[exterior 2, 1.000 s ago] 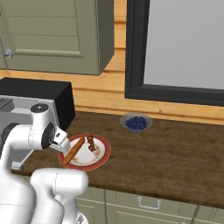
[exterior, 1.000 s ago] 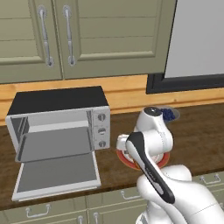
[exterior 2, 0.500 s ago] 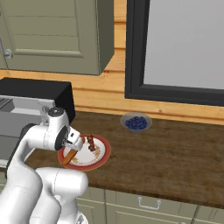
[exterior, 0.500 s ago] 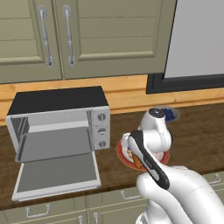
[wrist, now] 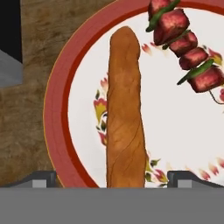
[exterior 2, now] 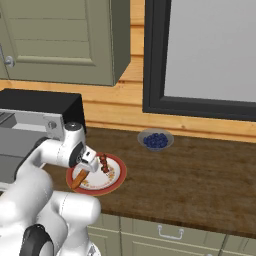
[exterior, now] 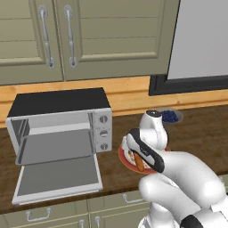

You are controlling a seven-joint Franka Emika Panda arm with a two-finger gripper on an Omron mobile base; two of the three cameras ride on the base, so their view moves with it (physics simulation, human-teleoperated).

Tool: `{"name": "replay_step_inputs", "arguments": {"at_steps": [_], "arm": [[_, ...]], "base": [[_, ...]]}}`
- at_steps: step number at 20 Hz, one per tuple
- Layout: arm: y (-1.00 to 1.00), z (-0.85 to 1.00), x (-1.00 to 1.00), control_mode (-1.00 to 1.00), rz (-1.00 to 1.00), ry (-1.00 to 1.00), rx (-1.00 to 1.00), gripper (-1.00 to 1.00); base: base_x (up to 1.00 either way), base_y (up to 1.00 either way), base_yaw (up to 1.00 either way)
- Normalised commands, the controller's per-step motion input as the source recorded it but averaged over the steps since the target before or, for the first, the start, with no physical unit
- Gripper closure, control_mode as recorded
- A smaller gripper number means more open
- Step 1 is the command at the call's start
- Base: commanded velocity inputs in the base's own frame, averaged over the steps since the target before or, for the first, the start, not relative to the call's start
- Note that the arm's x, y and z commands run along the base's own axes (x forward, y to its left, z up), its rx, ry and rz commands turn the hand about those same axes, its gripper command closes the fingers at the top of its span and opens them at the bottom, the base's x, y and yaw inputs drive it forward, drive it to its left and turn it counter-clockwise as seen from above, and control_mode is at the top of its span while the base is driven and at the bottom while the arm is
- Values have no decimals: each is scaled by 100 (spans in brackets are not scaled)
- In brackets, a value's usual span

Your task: Pick up the kebab skewer and baguette bread, and place them inside the toaster oven. Close the toaster oven door and start by setting the timer.

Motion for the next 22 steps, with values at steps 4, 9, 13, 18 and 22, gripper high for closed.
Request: {"name": "replay_step_inputs", "arguments": {"at_steps": [4,9,13,18,22], "arm": [[-5,-31,1,-100,0,0,0,-100],[-4,-18,0,-100,0,0,0,-100],[0,-29,1,-100,0,0,0,-100],[-4,-32,2,-100,0,0,0,-100],[-8,-32,0,-100,0,0,0,-100]], "base": [[0,0,0],[0,0,0],[0,0,0],[0,0,0],[0,0,0]]}}
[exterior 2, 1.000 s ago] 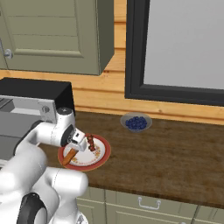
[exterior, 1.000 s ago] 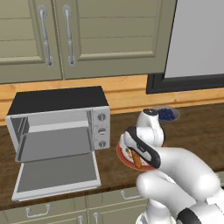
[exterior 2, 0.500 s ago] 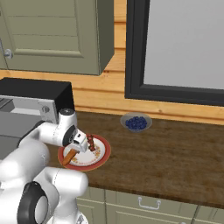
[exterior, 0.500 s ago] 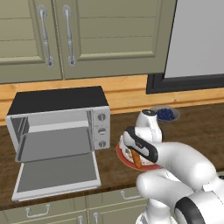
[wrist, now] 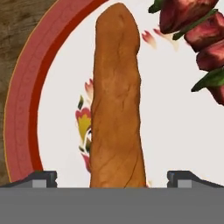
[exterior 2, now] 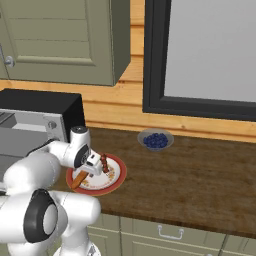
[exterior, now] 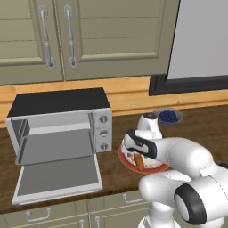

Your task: Pick up the kebab skewer and baguette bread, and place them inside the toaster oven. Close the toaster oven door and start by setting the timer.

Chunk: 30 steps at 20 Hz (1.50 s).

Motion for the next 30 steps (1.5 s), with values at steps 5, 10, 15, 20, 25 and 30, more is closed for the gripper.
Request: {"name": "replay_step_inputs", "arguments": {"at_steps": [5,10,15,20,25,30], "arm": [[-1,-37,0,-100,0,0,0,-100],[0,-8,0,-100,0,0,0,100],[0,14,-2,-100,-6,1,0,100],[0,71,-38,-100,-13,-1,3,100],[0,74,-64,-100,-18,-2,10,100],[22,62,-55,-100,-29,-3,12,100]], "base": [[0,0,0],[0,0,0],[0,0,0],[0,0,0],[0,0,0],[0,0,0]]}}
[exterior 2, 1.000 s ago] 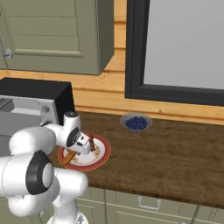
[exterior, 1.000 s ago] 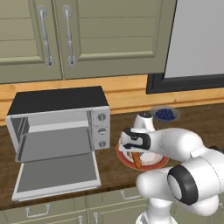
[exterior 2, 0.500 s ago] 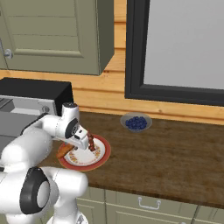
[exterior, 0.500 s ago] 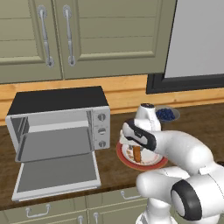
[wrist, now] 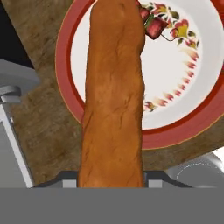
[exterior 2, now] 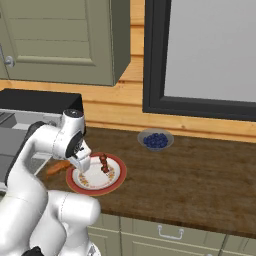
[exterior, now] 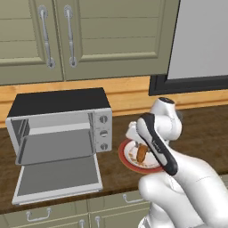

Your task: Pick up the kebab skewer and baguette bread, and place them inside the toaster oven. Close the toaster oven door and start by setting the timer.

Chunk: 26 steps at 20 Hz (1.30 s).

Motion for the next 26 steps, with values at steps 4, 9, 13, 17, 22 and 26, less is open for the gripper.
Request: {"name": "replay_step_inputs", "arguments": {"at_steps": [4,9,13,17,22,26], "arm": [[52,57,-34,-100,-31,-10,8,100],[71,38,-28,-100,-28,-3,6,100],[76,34,-21,-100,-30,0,9,100],[77,27,-13,-100,-33,0,9,100],[92,16,0,-100,-29,0,1,100],[93,1,5,-100,-26,-1,0,100]], "base": [[0,0,0],[0,0,0],[0,0,0],[0,0,0],[0,0,0],[0,0,0]]}}
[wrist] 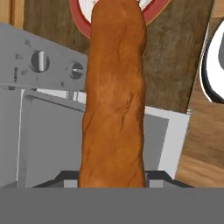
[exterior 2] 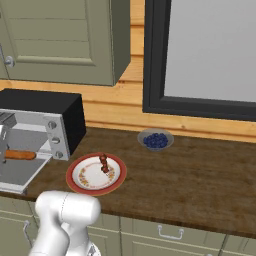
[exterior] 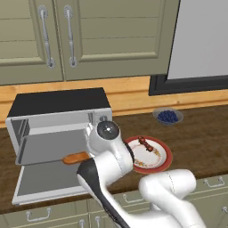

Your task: Pick up the kebab skewer and baguette bread, and place them inside the toaster oven. Close the toaster oven door and start by setting the timer.

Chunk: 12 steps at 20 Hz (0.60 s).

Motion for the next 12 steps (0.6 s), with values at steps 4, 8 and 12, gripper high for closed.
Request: {"name": "replay_step_inputs", "arguments": {"at_steps": [4,8,12], "arm": [[72,14,31,-100,-23,-4,0,100],[16,11,79,-100,-1,0,1,100],[22,0,70,-100,0,-2,0,100]], "base": [[0,0,0],[0,0,0],[0,0,0]]}}
